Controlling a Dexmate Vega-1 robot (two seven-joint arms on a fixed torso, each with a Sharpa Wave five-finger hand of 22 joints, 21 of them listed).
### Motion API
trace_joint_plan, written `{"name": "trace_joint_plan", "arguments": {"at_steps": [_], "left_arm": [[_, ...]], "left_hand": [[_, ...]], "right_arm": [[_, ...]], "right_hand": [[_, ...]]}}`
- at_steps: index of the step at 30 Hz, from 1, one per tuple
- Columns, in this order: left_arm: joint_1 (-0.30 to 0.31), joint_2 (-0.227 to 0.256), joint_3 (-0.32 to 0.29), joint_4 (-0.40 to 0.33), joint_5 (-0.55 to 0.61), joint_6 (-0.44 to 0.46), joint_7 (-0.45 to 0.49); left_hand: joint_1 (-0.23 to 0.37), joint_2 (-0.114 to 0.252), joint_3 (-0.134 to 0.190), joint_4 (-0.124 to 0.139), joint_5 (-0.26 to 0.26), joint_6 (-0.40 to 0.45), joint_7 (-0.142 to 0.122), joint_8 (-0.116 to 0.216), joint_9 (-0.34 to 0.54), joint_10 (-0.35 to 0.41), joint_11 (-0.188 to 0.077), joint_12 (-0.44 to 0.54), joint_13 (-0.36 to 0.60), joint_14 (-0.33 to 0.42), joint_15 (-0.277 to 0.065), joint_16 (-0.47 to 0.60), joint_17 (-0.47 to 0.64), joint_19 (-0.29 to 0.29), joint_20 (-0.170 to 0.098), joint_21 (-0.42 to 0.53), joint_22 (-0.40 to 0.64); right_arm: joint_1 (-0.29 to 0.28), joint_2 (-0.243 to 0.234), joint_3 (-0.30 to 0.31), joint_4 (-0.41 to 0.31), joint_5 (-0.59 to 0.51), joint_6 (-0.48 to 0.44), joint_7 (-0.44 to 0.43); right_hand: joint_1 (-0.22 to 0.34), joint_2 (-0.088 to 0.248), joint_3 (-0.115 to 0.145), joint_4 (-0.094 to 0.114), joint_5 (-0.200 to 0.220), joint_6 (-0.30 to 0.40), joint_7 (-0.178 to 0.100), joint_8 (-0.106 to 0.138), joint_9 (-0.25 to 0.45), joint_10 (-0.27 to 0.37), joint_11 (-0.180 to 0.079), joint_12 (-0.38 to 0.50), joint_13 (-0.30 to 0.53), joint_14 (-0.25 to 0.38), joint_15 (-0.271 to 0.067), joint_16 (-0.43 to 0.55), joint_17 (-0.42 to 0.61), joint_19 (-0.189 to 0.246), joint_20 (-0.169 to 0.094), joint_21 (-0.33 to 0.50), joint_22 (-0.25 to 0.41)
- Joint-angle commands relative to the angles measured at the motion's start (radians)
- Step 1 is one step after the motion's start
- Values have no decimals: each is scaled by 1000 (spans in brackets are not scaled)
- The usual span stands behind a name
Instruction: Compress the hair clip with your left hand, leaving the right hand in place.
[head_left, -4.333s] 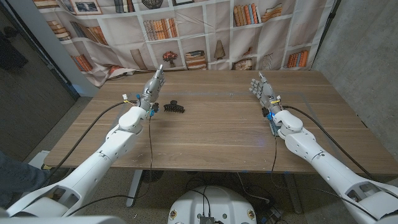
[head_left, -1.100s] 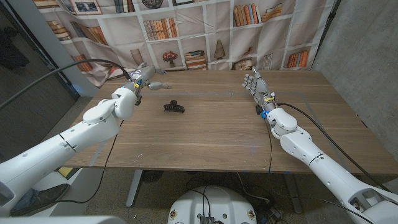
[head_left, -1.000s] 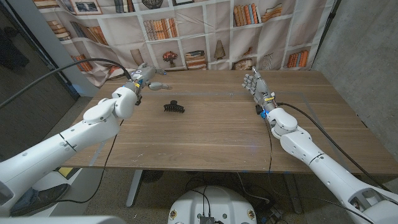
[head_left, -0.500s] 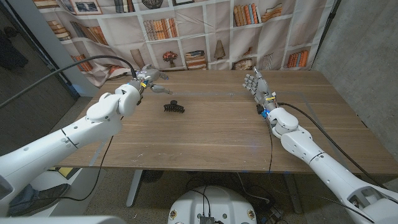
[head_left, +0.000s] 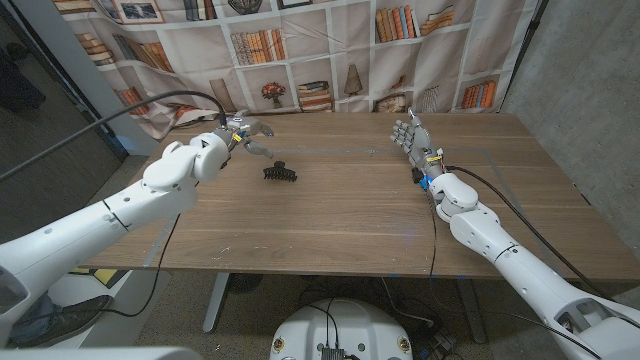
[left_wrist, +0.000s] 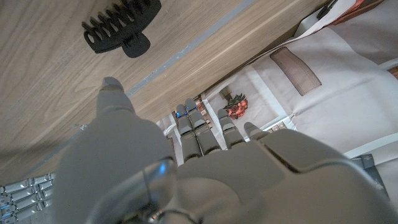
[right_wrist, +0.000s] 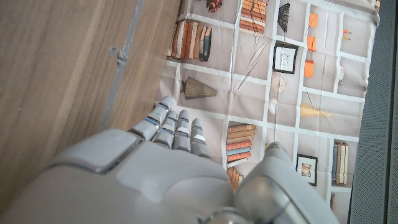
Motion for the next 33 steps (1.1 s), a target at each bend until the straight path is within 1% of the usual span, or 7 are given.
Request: {"name": "trace_joint_plan", "arguments": {"at_steps": [1,6,8,11,17,21,33], "left_arm": [[-85,-5,49,60,107,-145,-182],[-95,-2,44,68,143,-194,-210],[-99,-2,36,75,140,-213,-223],[-105,-2,21,88,123,-245,-235],[-118,-6,1,122,96,-311,-228],[-137,-15,3,152,98,-352,-231],[-175,-43,23,228,117,-432,-234]], "left_hand": [[2,-9,-8,0,5,-16,0,-7,5,-14,-2,-4,3,-8,-111,-5,2,-1,13,11,3],[4,-15,-14,0,8,-26,-6,-12,5,-19,-5,-4,3,-7,-115,-4,2,17,18,18,2],[8,-16,-15,-1,10,-24,-17,-11,5,-20,-6,-3,3,-4,-119,-2,1,26,17,21,2],[13,-17,-17,-2,12,-26,-19,-12,6,-21,-7,-3,3,3,-121,0,1,35,23,23,1],[33,-9,-19,-6,23,-3,-57,-4,7,-7,-10,4,3,23,-130,5,1,54,30,24,0],[55,-4,-17,-12,30,7,-76,-1,7,-3,-10,4,2,35,-142,7,1,68,21,26,-1],[101,7,-15,-20,43,27,-81,5,8,15,-9,4,-3,74,-156,10,0,102,7,27,-2]], "right_arm": [[7,26,-6,21,0,7,-17],[6,29,-6,19,-4,7,-28],[5,30,-6,18,-4,6,-32],[5,32,-6,17,-4,3,-36],[1,32,-8,6,-8,-9,-50],[-2,29,-10,-9,-10,-22,-62],[-10,24,-7,-31,-6,-43,-77]], "right_hand": [[4,3,0,-3,-3,10,0,6,3,7,1,0,6,12,3,2,6,9,-39,-3,2],[3,4,-1,-3,-3,11,-1,6,3,8,1,0,6,14,2,2,6,10,-38,-3,2],[3,4,-1,-3,-3,11,-1,6,3,9,0,0,6,15,3,2,6,11,-37,-3,3],[3,5,-1,-3,-3,11,-1,6,3,10,1,0,6,14,4,1,6,11,-37,-3,3],[3,5,-1,-3,-3,12,-1,6,3,11,1,-1,6,16,4,1,6,12,-36,-4,3],[3,6,-1,-3,-3,12,-1,6,3,13,0,0,6,17,4,1,6,13,-36,-5,3],[3,7,-1,-4,-3,12,-1,5,3,13,-1,-2,6,18,5,0,6,15,-35,-7,3]]}}
